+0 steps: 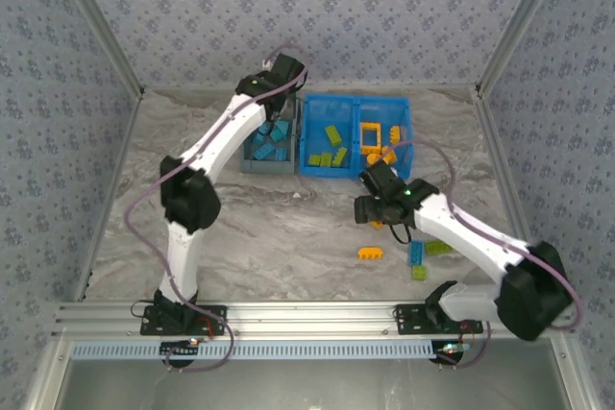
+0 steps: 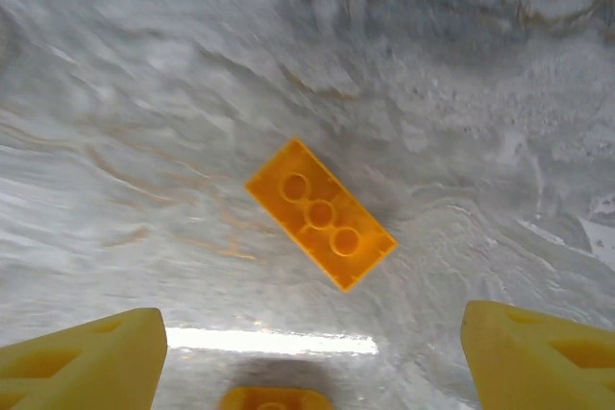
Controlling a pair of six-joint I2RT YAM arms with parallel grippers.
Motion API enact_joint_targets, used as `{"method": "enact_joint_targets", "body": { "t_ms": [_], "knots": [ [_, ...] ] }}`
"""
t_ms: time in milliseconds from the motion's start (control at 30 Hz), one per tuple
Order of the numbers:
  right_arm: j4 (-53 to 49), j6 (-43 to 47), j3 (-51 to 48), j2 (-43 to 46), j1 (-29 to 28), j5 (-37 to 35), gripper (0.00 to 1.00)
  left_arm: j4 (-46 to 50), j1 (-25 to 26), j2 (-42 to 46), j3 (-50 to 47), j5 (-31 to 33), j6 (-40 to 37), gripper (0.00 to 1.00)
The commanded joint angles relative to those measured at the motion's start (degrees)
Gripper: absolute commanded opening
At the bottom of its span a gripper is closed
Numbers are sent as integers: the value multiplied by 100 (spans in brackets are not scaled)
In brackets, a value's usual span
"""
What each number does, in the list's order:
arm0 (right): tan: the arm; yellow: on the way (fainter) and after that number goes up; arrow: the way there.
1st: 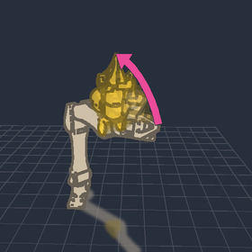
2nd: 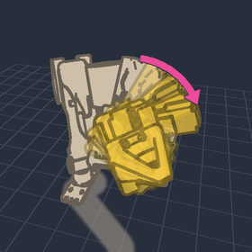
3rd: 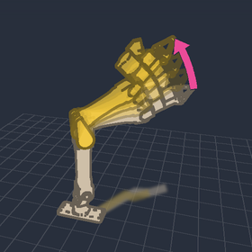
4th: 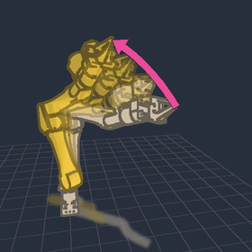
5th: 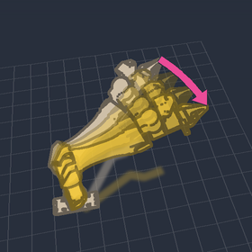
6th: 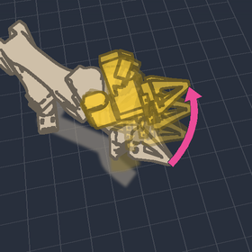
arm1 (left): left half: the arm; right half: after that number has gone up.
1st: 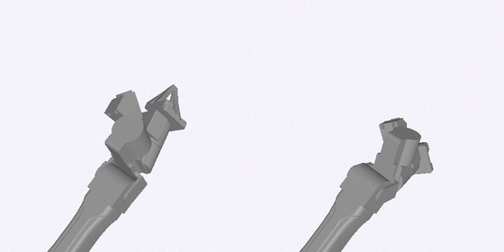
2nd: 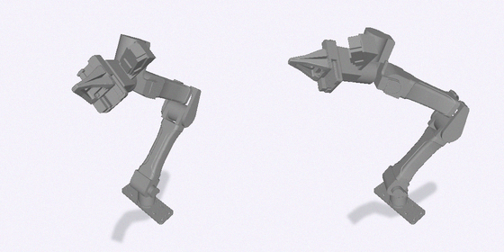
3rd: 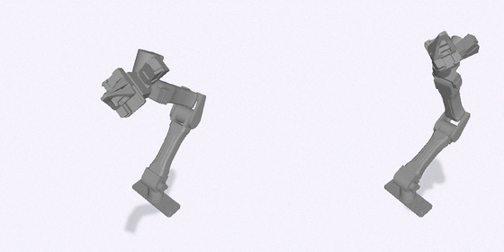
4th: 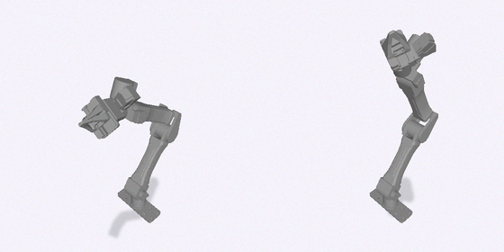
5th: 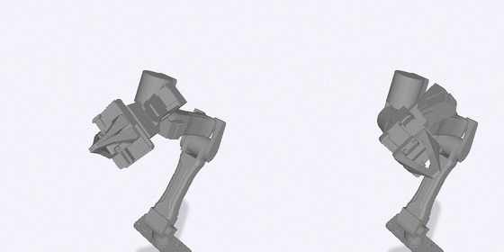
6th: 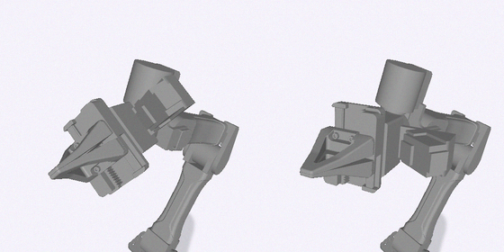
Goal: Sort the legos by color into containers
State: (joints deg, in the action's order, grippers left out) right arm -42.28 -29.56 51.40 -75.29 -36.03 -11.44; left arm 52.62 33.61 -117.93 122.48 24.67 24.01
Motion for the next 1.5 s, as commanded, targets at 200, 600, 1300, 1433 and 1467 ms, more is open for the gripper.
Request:
{"method": "enact_joint_targets", "body": {
  "t_ms": [200, 600, 1300, 1433, 1467],
  "knots": [
    [-435, 1222, 616, -1287, 160, 109, 88, -1841, 1200, 3566, -3597, -1981, 991, 76],
    [-325, 1221, 992, -2434, 376, 228, 65, -2282, 2741, 5594, -5887, -1798, 2060, 75],
    [-422, 1083, 2424, -1527, 1232, -301, 34, -3057, 3988, 5186, -6110, -311, 2094, 72],
    [-148, 1177, 3400, -2446, 1603, -332, 34, -3153, 3991, 4900, -5897, -152, 1890, 72],
    [-110, 1233, 3687, -2732, 1659, -401, 33, -3177, 3989, 4819, -5850, -142, 1852, 72]
  ]
}}
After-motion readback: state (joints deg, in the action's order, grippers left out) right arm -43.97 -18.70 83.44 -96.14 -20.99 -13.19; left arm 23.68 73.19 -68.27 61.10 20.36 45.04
